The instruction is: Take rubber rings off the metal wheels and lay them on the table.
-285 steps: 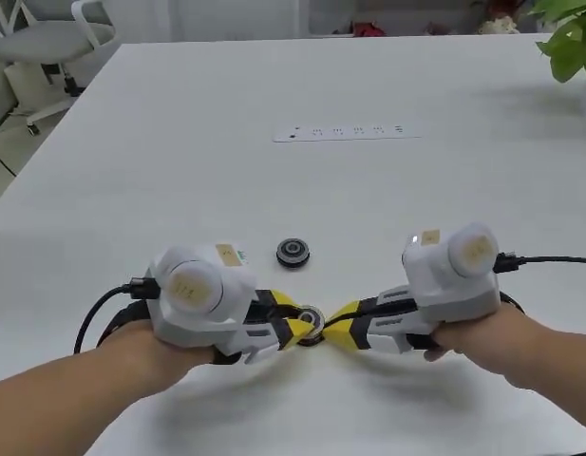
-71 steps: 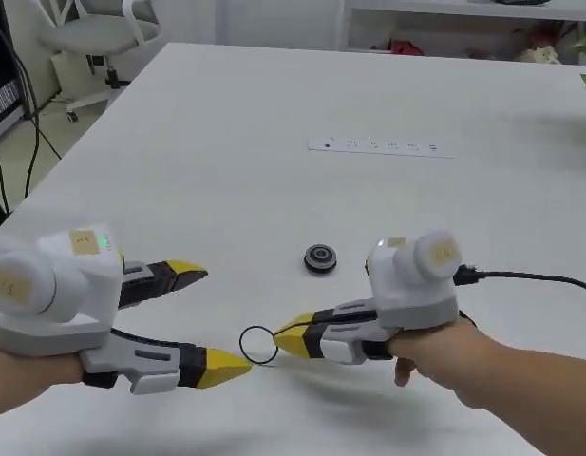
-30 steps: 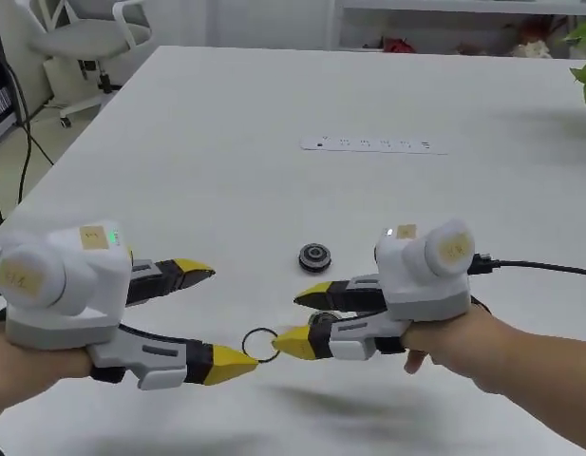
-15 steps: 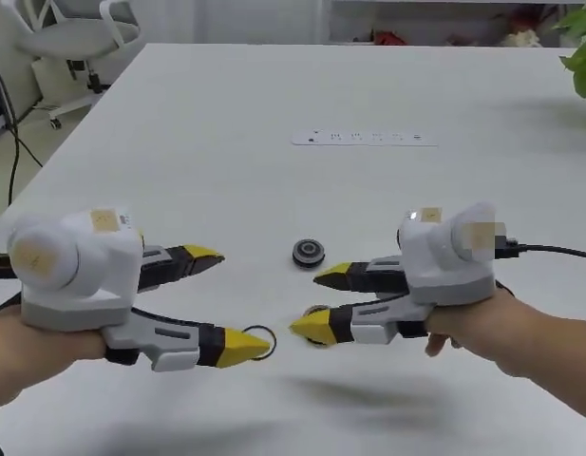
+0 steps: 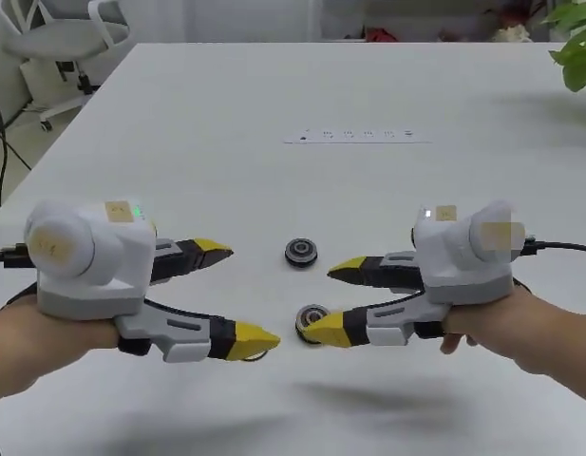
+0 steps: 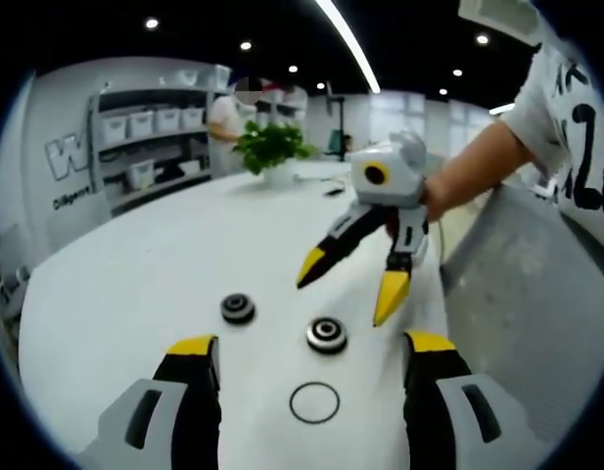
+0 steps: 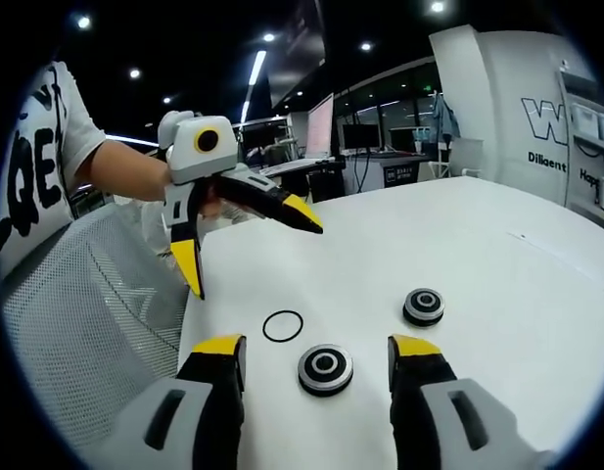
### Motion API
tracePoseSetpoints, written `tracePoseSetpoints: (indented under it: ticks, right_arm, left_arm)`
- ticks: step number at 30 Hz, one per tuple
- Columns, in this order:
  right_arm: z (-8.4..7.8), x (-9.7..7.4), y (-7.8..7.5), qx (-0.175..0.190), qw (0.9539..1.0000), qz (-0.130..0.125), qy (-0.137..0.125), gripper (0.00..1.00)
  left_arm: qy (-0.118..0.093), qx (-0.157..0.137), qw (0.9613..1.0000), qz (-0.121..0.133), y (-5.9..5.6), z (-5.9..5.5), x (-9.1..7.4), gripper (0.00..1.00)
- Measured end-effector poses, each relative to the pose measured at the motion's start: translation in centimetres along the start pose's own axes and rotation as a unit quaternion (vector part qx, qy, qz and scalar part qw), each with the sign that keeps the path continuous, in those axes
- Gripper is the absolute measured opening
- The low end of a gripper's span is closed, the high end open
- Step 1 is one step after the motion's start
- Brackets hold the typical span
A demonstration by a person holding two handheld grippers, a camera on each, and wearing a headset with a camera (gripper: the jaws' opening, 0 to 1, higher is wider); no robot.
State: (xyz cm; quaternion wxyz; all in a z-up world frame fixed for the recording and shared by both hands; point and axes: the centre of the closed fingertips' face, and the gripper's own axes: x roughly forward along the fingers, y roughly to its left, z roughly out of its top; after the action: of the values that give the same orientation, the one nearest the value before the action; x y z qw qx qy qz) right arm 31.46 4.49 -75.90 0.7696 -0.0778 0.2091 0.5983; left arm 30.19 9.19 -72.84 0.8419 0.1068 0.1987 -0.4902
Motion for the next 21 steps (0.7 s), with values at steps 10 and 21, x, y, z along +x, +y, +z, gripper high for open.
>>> tracePoseSetpoints:
  ticks: [10, 21]
  right_arm:
    - [-0.8, -0.4, 0.3, -0.001, 1.0, 0.004, 0.006, 0.67]
    - [-1.9, -0.7, 0.1, -0.002, 0.9999, -0.001, 0.014, 0.68]
  left_arm:
    - [0.004, -0.002, 1.0, -0.005, 0.1, -0.2, 0.8, 0.78]
    - [0.009, -0.004, 0.9999, -0.01, 0.2, -0.6, 1.8, 0.76]
